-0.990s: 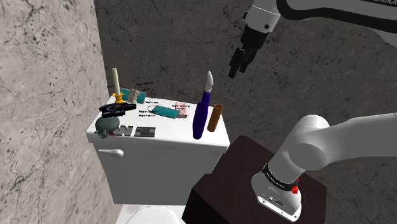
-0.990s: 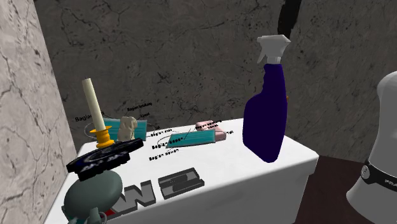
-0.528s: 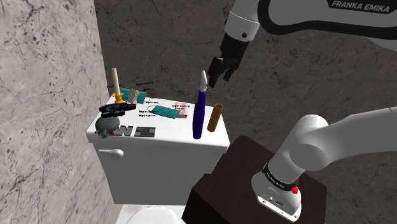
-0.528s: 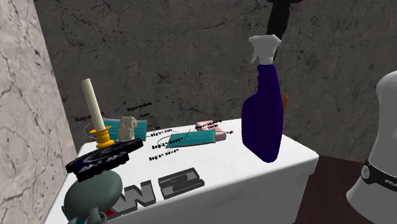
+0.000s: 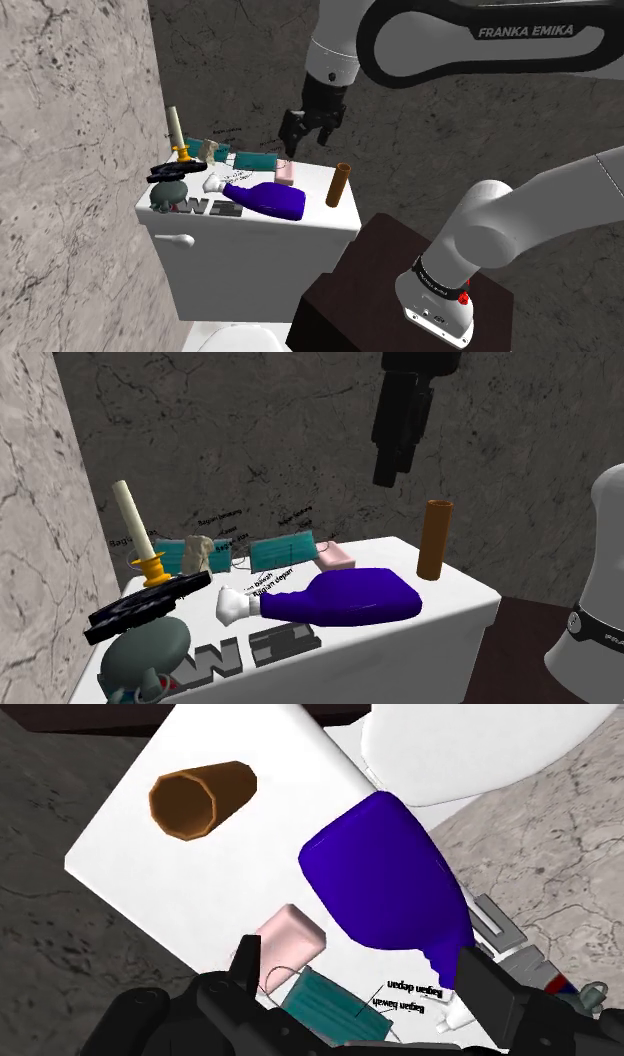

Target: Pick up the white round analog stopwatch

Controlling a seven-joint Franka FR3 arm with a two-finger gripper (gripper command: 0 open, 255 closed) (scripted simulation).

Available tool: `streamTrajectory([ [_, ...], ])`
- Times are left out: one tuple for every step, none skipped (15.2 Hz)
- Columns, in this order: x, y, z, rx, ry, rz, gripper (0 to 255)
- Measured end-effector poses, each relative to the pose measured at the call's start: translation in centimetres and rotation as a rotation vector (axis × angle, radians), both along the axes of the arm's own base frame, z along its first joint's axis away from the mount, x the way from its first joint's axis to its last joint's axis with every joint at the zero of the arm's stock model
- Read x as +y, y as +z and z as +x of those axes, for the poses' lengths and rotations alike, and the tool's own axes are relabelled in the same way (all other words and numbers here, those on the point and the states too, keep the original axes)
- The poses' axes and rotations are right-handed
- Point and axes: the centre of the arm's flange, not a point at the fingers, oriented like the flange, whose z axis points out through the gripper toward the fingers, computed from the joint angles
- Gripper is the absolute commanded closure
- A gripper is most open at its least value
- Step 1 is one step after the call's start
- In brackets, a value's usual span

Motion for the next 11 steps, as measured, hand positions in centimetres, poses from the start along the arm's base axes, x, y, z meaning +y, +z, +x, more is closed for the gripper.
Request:
streamTrajectory([
  [1.1,-0.3,0.6,-0.003,-0.010,-0.002,0],
  [2.4,-0.9,1.1,-0.006,-0.020,-0.004,0],
  [3.6,-1.6,1.8,-0.008,-0.030,-0.005,0],
  [4.8,-2.0,2.1,-0.010,-0.041,-0.007,0],
  [5.8,-2.3,2.7,-0.014,-0.051,-0.009,0],
  [7.1,-2.6,3.1,-0.016,-0.061,-0.012,0],
  [8.3,-2.9,3.6,-0.019,-0.071,-0.014,0],
  [9.2,-3.8,4.0,-0.021,-0.081,-0.017,0],
  [10.6,-4.5,4.6,-0.023,-0.089,-0.018,0],
  [11.6,-4.8,5.2,-0.026,-0.100,-0.020,0],
  [12.8,-5.2,6.0,-0.028,-0.109,-0.020,0],
])
